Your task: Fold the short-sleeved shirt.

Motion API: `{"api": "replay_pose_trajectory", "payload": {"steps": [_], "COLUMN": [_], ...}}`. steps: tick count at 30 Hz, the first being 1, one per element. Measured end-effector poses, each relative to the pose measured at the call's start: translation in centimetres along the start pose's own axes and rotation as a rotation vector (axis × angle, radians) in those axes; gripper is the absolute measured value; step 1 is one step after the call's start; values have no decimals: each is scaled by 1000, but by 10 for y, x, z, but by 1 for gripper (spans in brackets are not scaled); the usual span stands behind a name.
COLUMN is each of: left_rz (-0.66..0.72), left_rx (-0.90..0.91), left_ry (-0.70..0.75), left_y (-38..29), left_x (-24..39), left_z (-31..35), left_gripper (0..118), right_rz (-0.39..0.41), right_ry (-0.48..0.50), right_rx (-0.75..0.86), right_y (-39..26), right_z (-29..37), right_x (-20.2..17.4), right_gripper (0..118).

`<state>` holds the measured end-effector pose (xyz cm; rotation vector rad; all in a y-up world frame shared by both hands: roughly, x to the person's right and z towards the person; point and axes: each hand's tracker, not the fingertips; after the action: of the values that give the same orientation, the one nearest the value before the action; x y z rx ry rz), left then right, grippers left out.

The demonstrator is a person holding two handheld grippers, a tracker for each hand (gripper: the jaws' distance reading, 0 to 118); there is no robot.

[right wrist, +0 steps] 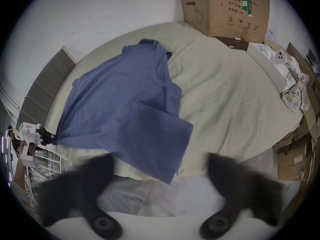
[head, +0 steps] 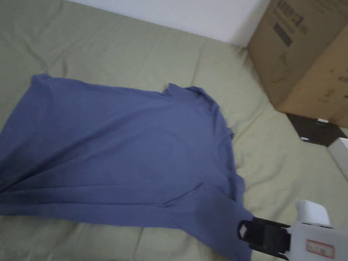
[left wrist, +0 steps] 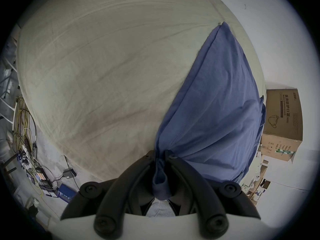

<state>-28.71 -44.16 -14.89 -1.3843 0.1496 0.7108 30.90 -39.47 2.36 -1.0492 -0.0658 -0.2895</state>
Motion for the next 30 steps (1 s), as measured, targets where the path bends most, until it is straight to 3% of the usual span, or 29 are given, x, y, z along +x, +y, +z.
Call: {"api": "replay_pose_trajectory", "payload": {"steps": [7,10,13,15,16,17,18,19,21,22,25,27,30], "left_rz": [14,15,18,24,23,23,22,16,2,-5,-47,-97,-168], "left_rx": [-17,-14,-19,-17,-17,-16,-15,-14,-16,-11,2,20,47], "left_ry": [12,15,10,7,7,8,8,7,10,15,25,10,-27], "left_y": [22,21,11,11,11,12,12,11,8,7,0,-9,-23], "left_x": [-3,-5,-2,-3,-4,-5,-5,-5,-3,-2,3,4,14], "left_z": [-8,-13,-13,-13,-14,-14,-14,-14,-14,-14,-10,0,28], "left_gripper": [9,9,9,9,9,9,9,9,9,9,9,9,9], "right_rz": [-13,37,113,105,85,94,131,101,-9,-18,-17,-19,22], "right_ry": [22,41,-10,-27,-22,-106,-128,-84,-39,-23,-28,20,40], "right_rx": [-38,-35,-79,-129,-125,-82,-30,5,13,-13,10,61,115], "right_y": [-11,-16,-26,-33,-37,-41,-42,-42,-40,-38,-38,-34,-18], "right_z": [-29,-43,-62,-72,-74,-72,-65,-59,-49,-49,-41,-24,5], "right_x": [27,22,16,15,15,13,14,17,26,28,25,19,7], "right_gripper": [116,116,114,97,78,55,30,3,3,3,3,3,3]}}
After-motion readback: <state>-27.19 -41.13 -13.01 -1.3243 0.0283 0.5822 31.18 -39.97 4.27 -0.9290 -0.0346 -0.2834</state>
